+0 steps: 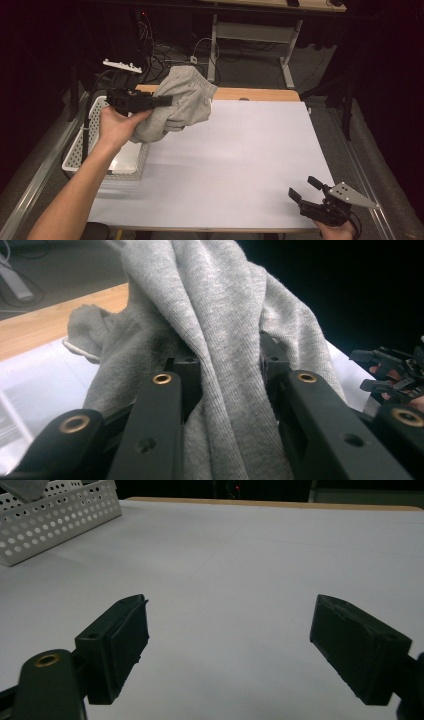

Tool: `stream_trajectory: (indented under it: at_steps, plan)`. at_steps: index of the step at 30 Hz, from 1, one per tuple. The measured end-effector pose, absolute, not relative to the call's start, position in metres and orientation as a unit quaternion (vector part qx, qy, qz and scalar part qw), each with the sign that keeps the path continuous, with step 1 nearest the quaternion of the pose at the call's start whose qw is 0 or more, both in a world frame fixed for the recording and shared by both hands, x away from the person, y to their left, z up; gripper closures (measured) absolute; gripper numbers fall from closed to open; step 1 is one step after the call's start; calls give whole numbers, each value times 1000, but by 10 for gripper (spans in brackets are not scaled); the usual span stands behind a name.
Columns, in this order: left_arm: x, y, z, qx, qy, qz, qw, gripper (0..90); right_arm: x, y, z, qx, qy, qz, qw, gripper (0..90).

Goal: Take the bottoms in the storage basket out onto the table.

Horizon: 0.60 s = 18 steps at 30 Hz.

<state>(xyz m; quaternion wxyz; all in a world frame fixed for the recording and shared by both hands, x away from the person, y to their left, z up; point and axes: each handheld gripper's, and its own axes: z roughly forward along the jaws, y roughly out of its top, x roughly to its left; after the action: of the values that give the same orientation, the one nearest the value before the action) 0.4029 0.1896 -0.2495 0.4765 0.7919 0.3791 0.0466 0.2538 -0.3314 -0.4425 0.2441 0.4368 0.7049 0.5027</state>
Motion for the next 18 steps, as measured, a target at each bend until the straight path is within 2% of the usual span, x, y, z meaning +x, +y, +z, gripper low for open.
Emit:
stream_trajectory:
  at_steps: [18]
  plan:
    - [409,152,-253,799,348,29,490,689,254,-331,-443,434,707,503,243,160]
